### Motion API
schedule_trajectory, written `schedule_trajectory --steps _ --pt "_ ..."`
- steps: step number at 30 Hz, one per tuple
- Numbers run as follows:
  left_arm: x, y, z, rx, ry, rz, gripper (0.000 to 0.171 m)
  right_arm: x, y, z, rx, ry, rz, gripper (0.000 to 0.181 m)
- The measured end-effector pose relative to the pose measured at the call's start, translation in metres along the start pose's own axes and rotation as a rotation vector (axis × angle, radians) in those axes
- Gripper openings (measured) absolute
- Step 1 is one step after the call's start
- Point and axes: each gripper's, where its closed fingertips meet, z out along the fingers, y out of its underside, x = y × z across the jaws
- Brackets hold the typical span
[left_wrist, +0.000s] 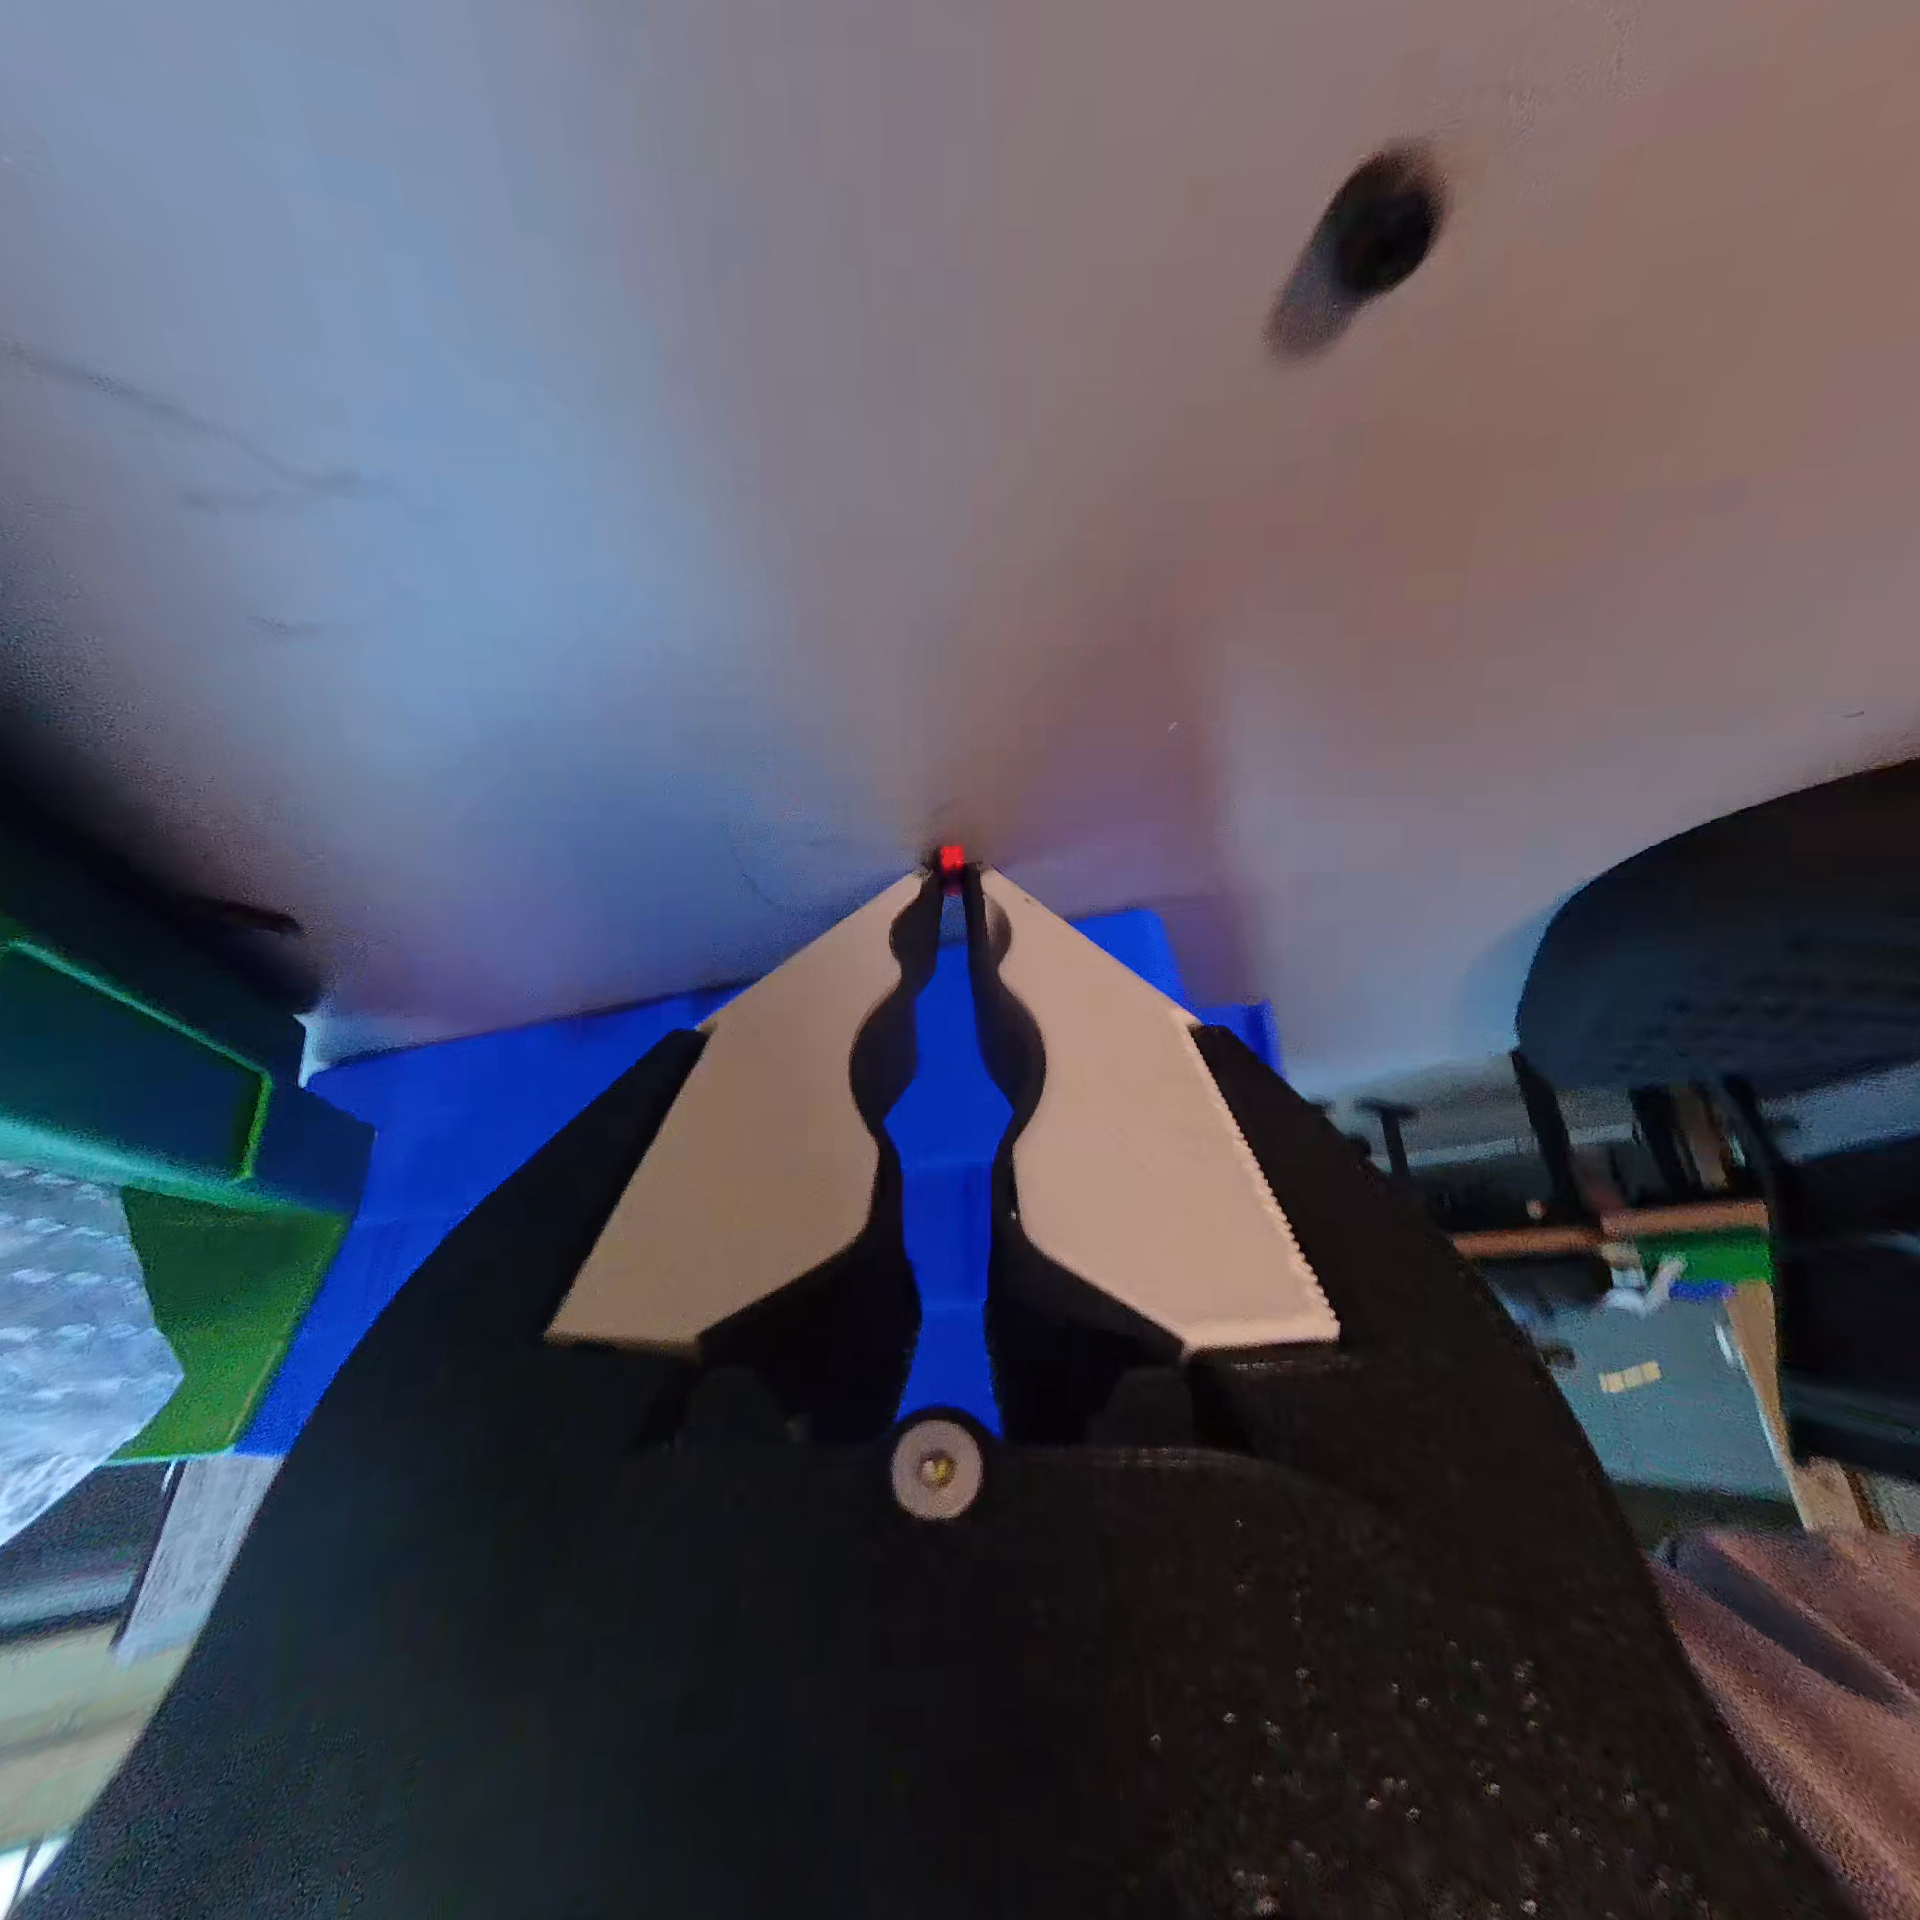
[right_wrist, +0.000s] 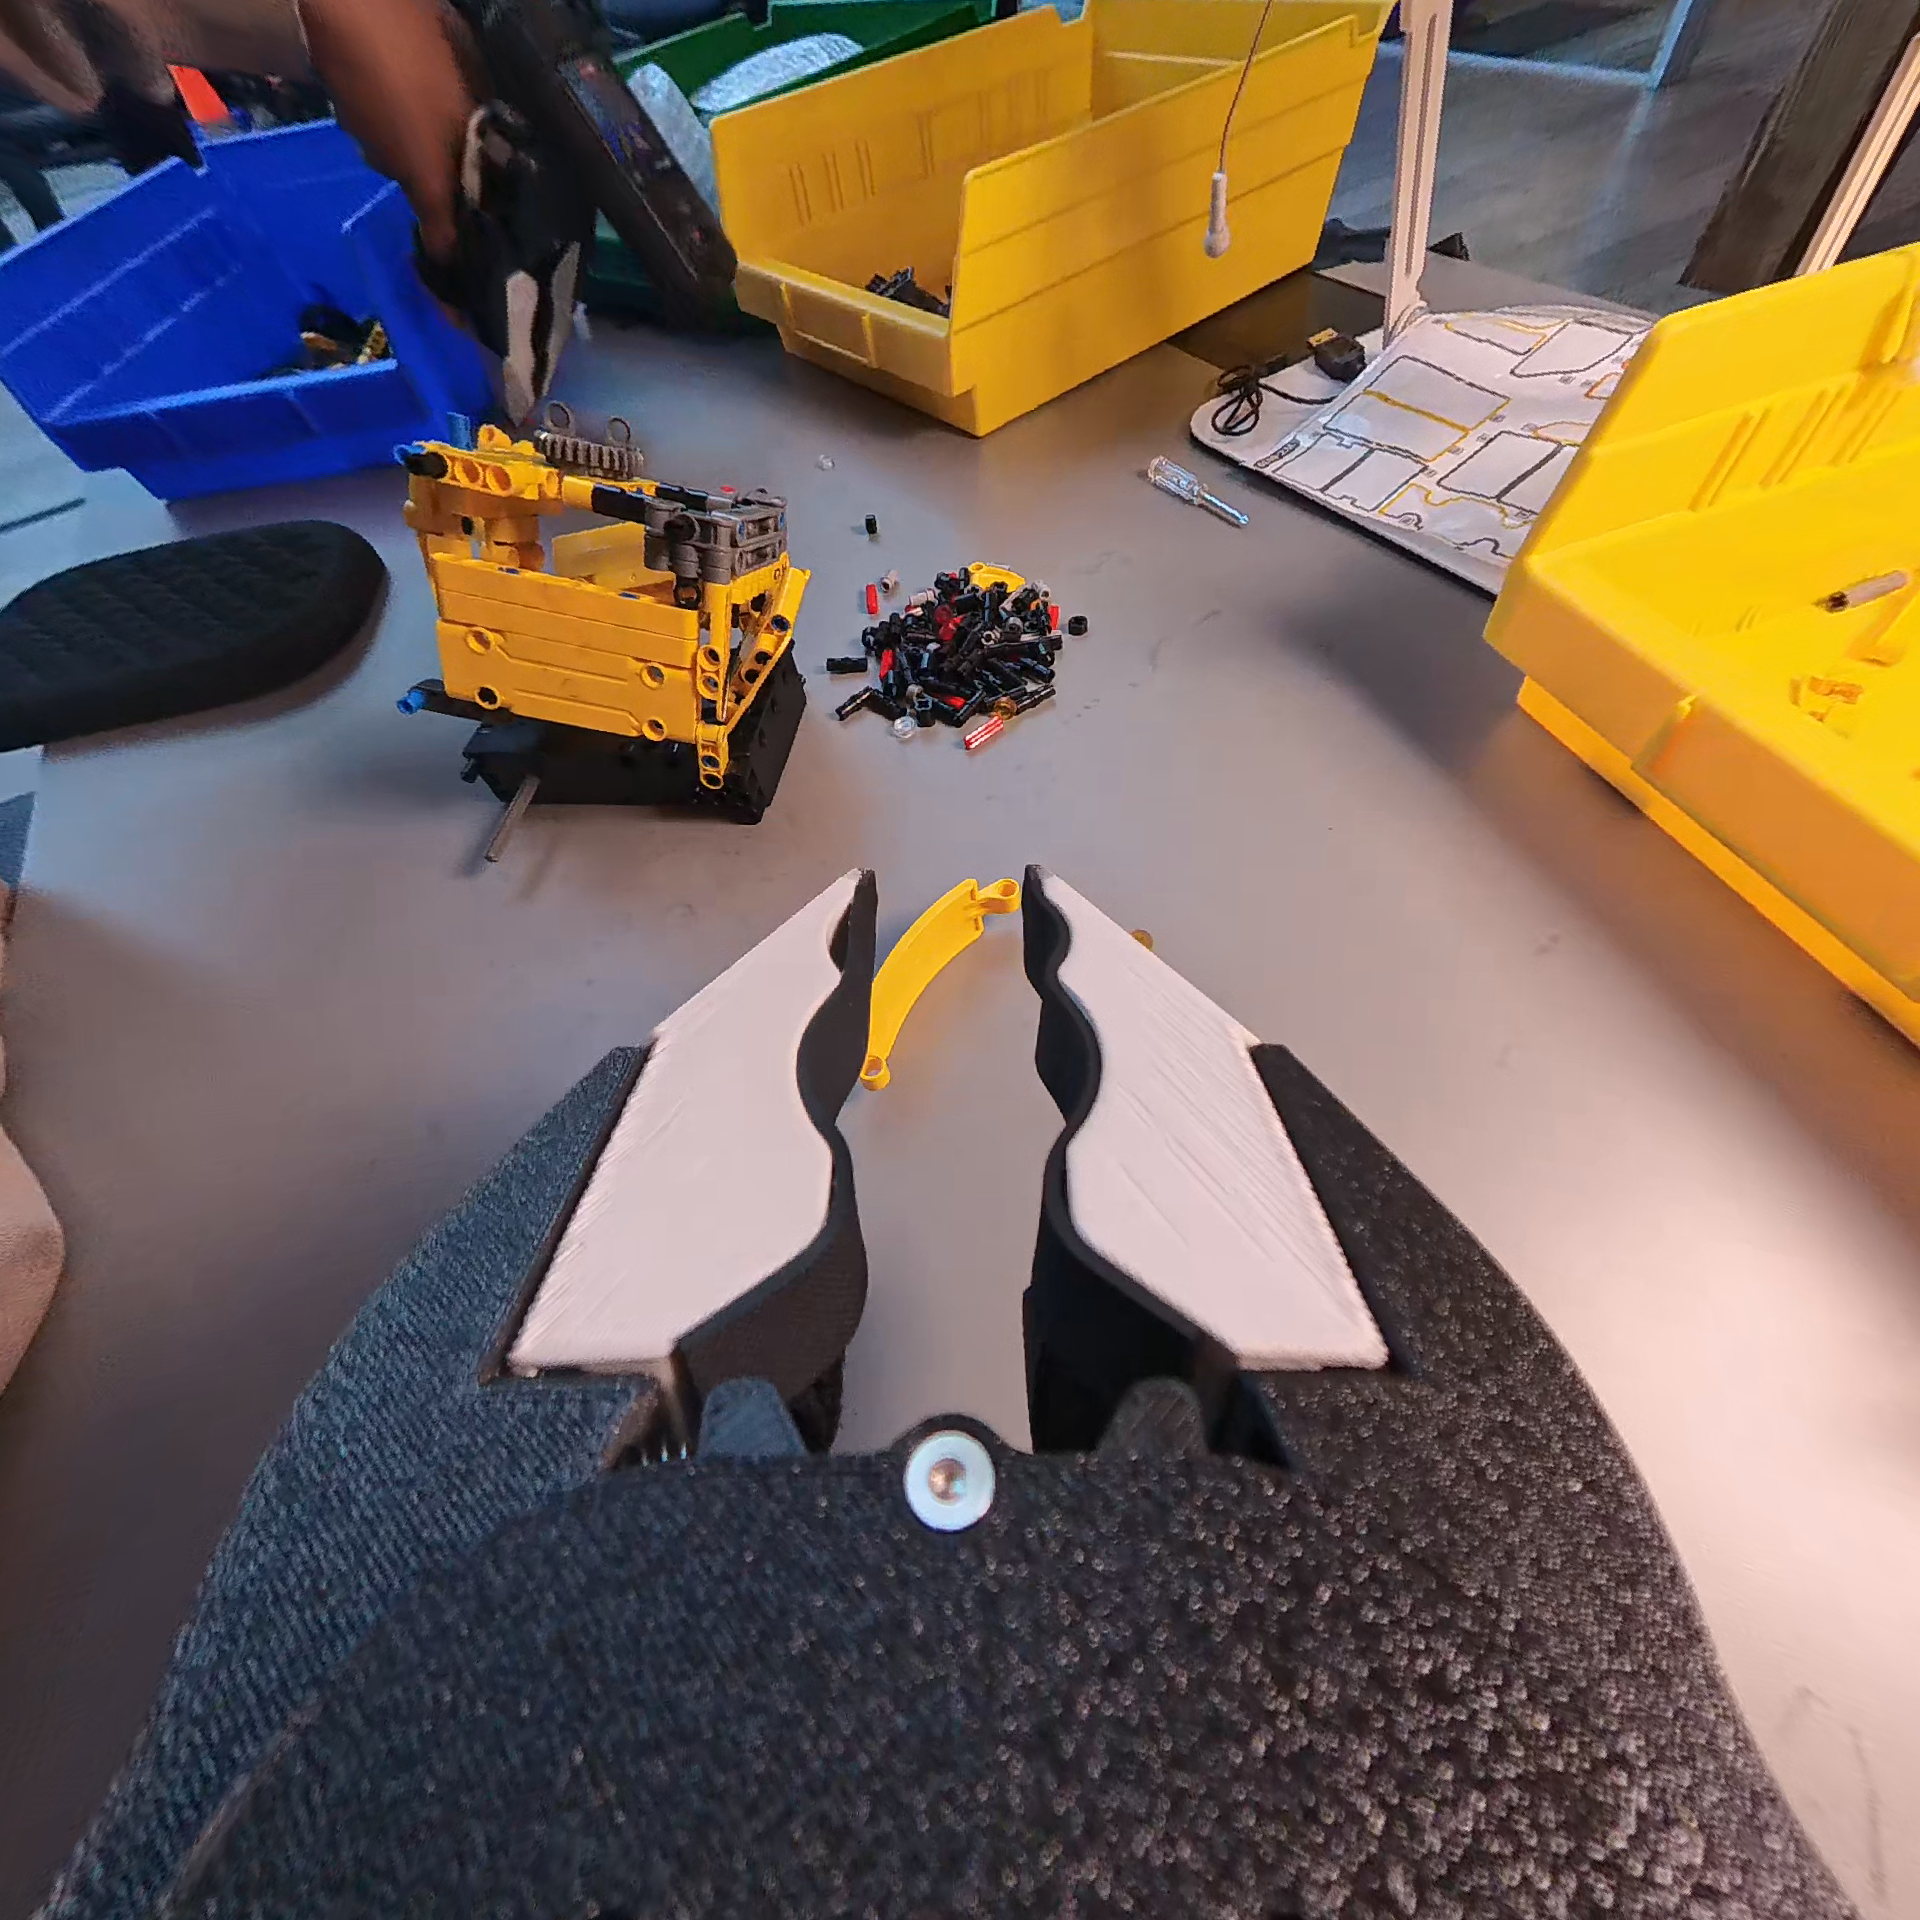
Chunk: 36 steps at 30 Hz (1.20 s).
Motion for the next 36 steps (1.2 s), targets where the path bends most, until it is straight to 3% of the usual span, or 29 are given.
schedule_trajectory --steps 2,7,19,36 --pt "0.008 -0.018 -0.014 0.125 0.008 0.009 0.002 -0.001 0.0 0.0 -0.002 -0.001 -0.002 0.027" --pt "0.021 -0.054 -0.042 0.299 -0.028 0.062 0.003 -0.002 0.002 0.002 -0.01 -0.001 -0.005 0.027" --pt "0.044 -0.106 -0.069 0.492 -0.006 0.134 0.003 -0.001 0.004 0.002 -0.021 0.003 -0.003 0.027" --pt "0.127 -0.225 -0.147 0.841 0.068 0.363 0.003 -0.001 0.008 0.004 -0.033 0.004 0.001 0.027"
